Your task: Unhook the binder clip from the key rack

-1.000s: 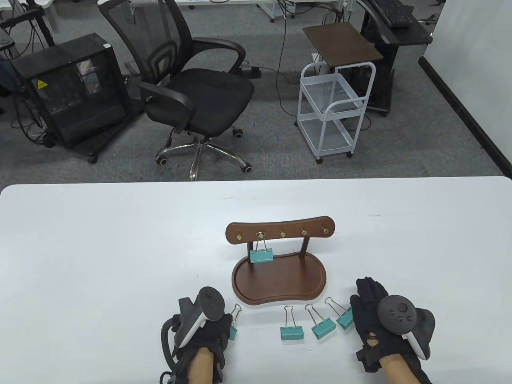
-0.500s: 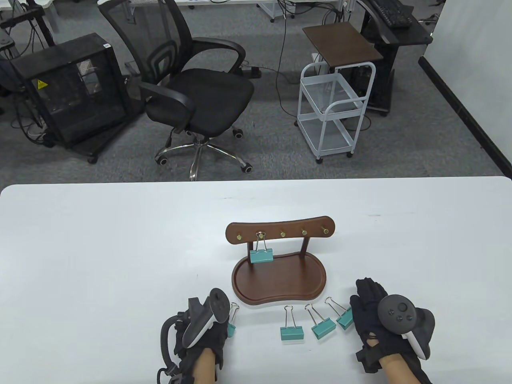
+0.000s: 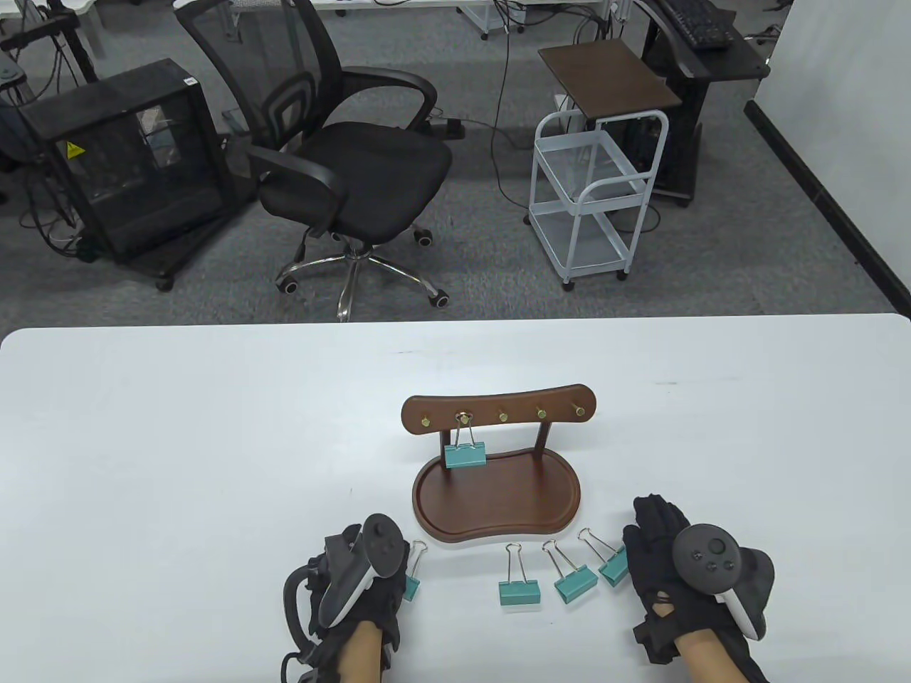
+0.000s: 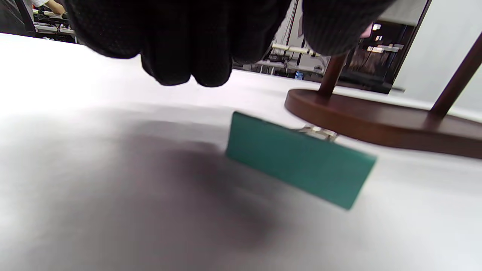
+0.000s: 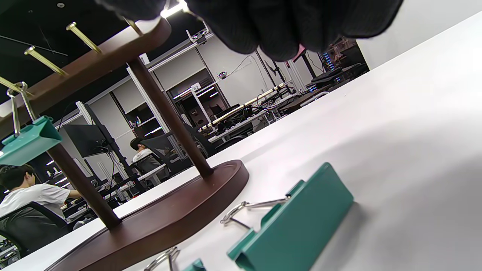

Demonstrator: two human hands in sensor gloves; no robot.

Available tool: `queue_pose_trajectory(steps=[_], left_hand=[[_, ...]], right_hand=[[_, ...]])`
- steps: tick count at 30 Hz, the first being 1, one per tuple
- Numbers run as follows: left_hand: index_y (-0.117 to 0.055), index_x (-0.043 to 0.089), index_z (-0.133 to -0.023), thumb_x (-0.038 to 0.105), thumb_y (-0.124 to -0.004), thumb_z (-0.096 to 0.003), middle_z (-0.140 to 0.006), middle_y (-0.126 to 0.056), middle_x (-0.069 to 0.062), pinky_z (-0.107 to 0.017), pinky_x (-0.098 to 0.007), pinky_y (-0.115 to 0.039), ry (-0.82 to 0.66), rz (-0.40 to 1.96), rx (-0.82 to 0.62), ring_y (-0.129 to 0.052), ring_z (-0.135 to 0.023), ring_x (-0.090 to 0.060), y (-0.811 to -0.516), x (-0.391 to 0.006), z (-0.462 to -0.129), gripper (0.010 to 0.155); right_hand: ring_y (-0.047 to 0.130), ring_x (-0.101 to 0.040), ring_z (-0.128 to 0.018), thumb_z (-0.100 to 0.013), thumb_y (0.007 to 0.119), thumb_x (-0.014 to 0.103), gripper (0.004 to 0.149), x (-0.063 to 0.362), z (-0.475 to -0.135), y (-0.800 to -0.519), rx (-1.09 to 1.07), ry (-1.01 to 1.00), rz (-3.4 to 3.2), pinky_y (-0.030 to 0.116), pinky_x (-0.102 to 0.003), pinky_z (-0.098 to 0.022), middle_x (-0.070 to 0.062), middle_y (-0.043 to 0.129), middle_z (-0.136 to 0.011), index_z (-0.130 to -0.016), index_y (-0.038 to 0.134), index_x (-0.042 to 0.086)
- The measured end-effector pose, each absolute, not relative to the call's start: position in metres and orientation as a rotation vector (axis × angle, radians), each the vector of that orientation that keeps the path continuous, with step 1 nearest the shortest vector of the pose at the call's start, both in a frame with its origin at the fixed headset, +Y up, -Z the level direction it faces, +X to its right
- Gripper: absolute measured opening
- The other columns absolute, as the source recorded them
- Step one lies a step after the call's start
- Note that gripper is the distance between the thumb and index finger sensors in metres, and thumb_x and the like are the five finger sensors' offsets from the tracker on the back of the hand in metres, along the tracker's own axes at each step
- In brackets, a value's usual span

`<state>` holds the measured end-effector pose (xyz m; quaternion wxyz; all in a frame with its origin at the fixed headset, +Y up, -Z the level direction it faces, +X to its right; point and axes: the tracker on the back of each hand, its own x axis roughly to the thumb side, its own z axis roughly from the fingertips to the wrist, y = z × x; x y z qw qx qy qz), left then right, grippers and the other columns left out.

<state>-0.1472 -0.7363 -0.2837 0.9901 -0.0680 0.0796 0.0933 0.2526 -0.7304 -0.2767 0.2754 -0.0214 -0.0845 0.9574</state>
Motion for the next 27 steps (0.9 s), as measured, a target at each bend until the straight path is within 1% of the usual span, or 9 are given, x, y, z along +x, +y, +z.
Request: queue_pose_trajectory(steps=[3,7,9,12,15,18,21,24,27], left_hand=[[-0.062,0.026,-0.110,0.059,-0.067,-0.0534,-0.111,-0.071,-0.009,-0.068,-0.064,-0.063,0.171,0.271,-0.109,-0.074,-0.101,-0.038,-0.733,-0.148,-0.285,0.065],[-0.058,0.026,-0.111,0.060,-0.065,-0.0536,-0.115,-0.064,-0.010,-0.069,-0.064,-0.062,0.149,0.446,0.001,-0.069,-0.104,-0.039,-0.724,-0.145,-0.285,0.067],[-0.050,0.026,-0.114,0.061,-0.065,-0.0539,-0.119,-0.053,-0.012,-0.070,-0.064,-0.060,0.141,0.554,0.046,-0.060,-0.109,-0.041,-0.720,-0.143,-0.285,0.071],[-0.047,0.026,-0.115,0.062,-0.066,-0.0539,-0.121,-0.048,-0.012,-0.072,-0.063,-0.059,0.139,0.775,0.103,-0.055,-0.110,-0.041,-0.714,-0.138,-0.287,0.074],[-0.046,0.026,-0.116,0.065,-0.068,-0.0536,-0.121,-0.048,-0.012,-0.072,-0.063,-0.060,0.155,0.946,0.081,-0.056,-0.110,-0.041,-0.711,-0.133,-0.292,0.077],[-0.052,0.023,-0.114,0.061,-0.080,-0.0500,-0.118,-0.056,-0.012,-0.071,-0.058,-0.067,0.197,1.024,0.077,-0.066,-0.106,-0.040,-0.711,-0.127,-0.300,0.080],[-0.051,0.021,-0.113,0.057,-0.090,-0.0455,-0.118,-0.054,-0.012,-0.073,-0.056,-0.067,0.222,1.097,-0.036,-0.066,-0.106,-0.040,-0.714,-0.119,-0.312,0.086],[-0.050,0.021,-0.114,0.056,-0.092,-0.0443,-0.118,-0.054,-0.013,-0.072,-0.056,-0.067,0.263,1.138,-0.025,-0.065,-0.106,-0.040,-0.715,-0.110,-0.319,0.088],[-0.047,0.020,-0.115,0.058,-0.090,-0.0452,-0.119,-0.050,-0.014,-0.072,-0.059,-0.065,0.296,1.148,-0.061,-0.061,-0.107,-0.042,-0.717,-0.102,-0.324,0.091]], right_hand=[[0.062,-0.043,-0.087,-0.040,0.063,0.049,0.061,0.253,-0.277,-0.730,-0.056,-0.227,2.574,0.062,-0.052,-0.062,-0.017,0.064,-0.098,-0.090,0.064,0.015],[0.062,-0.043,-0.087,-0.040,0.063,0.049,0.061,0.253,-0.277,-0.730,-0.053,-0.227,2.571,0.062,-0.052,-0.062,-0.016,0.064,-0.098,-0.090,0.064,0.015],[0.062,-0.043,-0.087,-0.040,0.063,0.049,0.061,0.253,-0.277,-0.730,-0.053,-0.226,2.566,0.062,-0.052,-0.062,-0.017,0.064,-0.098,-0.090,0.064,0.015],[0.062,-0.043,-0.087,-0.040,0.063,0.049,0.061,0.253,-0.276,-0.730,-0.055,-0.230,2.557,0.062,-0.052,-0.062,-0.017,0.064,-0.098,-0.090,0.064,0.015],[0.062,-0.043,-0.087,-0.040,0.063,0.049,0.061,0.255,-0.276,-0.729,-0.060,-0.233,2.543,0.062,-0.052,-0.062,-0.017,0.064,-0.098,-0.090,0.064,0.015],[0.062,-0.043,-0.087,-0.040,0.063,0.049,0.061,0.257,-0.276,-0.729,-0.068,-0.235,2.530,0.062,-0.052,-0.062,-0.017,0.064,-0.098,-0.090,0.064,0.014],[0.062,-0.043,-0.087,-0.040,0.063,0.049,0.061,0.259,-0.277,-0.729,-0.074,-0.233,2.518,0.062,-0.052,-0.062,-0.017,0.064,-0.098,-0.090,0.064,0.014],[0.062,-0.043,-0.087,-0.040,0.063,0.049,0.061,0.260,-0.277,-0.729,-0.078,-0.229,2.508,0.062,-0.052,-0.062,-0.017,0.064,-0.098,-0.090,0.064,0.015],[0.062,-0.043,-0.087,-0.040,0.063,0.049,0.061,0.261,-0.277,-0.729,-0.083,-0.224,2.499,0.062,-0.052,-0.062,-0.017,0.064,-0.098,-0.090,0.064,0.014]])
